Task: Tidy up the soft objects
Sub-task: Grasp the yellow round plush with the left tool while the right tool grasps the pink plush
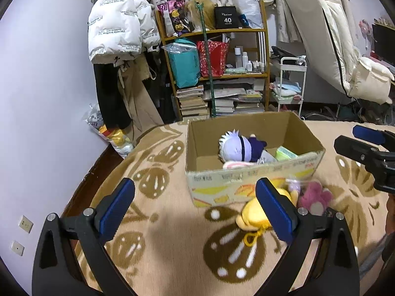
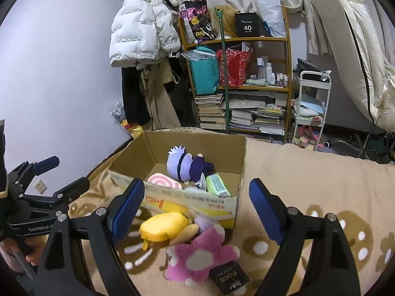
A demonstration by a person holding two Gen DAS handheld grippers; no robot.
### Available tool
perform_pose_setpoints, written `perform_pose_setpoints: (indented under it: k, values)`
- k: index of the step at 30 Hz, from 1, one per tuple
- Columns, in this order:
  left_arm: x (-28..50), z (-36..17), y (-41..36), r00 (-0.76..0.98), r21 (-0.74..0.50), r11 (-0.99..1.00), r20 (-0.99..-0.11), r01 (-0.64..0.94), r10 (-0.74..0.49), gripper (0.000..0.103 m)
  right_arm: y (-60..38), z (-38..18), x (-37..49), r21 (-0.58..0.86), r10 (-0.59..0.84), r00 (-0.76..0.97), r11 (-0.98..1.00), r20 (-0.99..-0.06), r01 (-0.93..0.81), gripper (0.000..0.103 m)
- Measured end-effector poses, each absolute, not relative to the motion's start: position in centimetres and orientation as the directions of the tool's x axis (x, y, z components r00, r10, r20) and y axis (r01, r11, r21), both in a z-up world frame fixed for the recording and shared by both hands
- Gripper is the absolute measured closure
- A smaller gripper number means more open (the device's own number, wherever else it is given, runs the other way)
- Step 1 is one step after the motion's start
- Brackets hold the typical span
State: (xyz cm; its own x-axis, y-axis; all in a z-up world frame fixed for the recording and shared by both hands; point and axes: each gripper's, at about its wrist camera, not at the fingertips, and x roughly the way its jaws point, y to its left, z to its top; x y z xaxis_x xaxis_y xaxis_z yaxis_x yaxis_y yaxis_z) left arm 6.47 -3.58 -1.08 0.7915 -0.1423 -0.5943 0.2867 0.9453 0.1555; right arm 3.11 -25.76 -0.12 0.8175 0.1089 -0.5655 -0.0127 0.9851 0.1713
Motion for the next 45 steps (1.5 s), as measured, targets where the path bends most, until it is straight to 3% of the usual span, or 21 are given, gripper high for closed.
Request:
perform_pose_setpoints:
  k: [12,25,45]
  values:
    - [4.0,-1.8,-3.4,0.751,0.14,0.937,-0.641,0.319,-0.16,0.006,-25.6,-1.3,0.6,0.165,0.094,0.77,0.986,-0.631,0.015,0.012]
    - [6.1,-4.7,-4.2,0.663,0.069,0.928,-0.719,0.366,-0.208,0.006,-27.0,-3.5,1.1,0.276,0.143,0.709,0.958,-0.691,0.076,0.012]
    - [7.0,-7.5,-7.5,0.626,0.145,0.887,-0.757,0.439,-0.186,0.006,-26.8,-7.8,3.8,0.246,0.141,0.557,0.962,-0.819,0.119,0.012]
